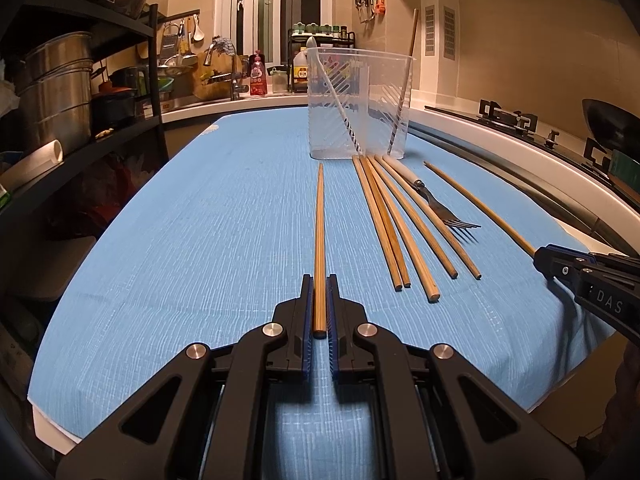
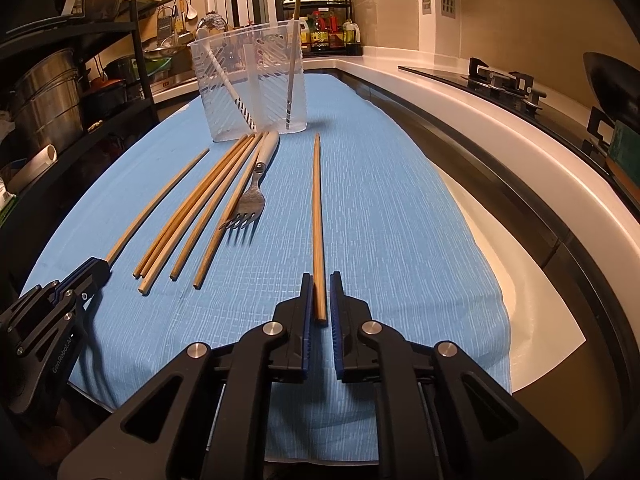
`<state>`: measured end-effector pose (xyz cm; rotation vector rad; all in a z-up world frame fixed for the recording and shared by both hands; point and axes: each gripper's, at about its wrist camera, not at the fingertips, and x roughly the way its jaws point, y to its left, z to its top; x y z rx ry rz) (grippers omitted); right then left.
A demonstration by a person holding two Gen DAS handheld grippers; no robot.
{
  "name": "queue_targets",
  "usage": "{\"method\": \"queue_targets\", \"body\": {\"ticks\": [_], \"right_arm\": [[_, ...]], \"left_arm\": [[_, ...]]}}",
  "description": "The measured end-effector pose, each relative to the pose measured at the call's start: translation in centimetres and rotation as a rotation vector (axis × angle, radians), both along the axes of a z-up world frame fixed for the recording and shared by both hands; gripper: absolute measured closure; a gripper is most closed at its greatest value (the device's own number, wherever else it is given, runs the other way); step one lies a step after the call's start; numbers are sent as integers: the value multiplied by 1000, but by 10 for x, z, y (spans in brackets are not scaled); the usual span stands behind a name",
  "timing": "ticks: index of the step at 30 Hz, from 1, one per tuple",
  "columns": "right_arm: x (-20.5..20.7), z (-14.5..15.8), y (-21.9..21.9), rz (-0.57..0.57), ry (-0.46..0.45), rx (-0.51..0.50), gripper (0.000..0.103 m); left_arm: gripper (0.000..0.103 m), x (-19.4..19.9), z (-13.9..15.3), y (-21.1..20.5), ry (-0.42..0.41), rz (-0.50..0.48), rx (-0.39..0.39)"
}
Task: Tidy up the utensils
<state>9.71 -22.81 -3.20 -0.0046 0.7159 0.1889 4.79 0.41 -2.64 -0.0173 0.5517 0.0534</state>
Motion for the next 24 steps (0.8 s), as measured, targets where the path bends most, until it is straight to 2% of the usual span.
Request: {"method": "queue_targets", "body": {"ticks": [24], "right_arm": [[0,0,1,4,0,-5,97]], "left_arm": [[97,-2,-1,-1,-1,0,0]]}}
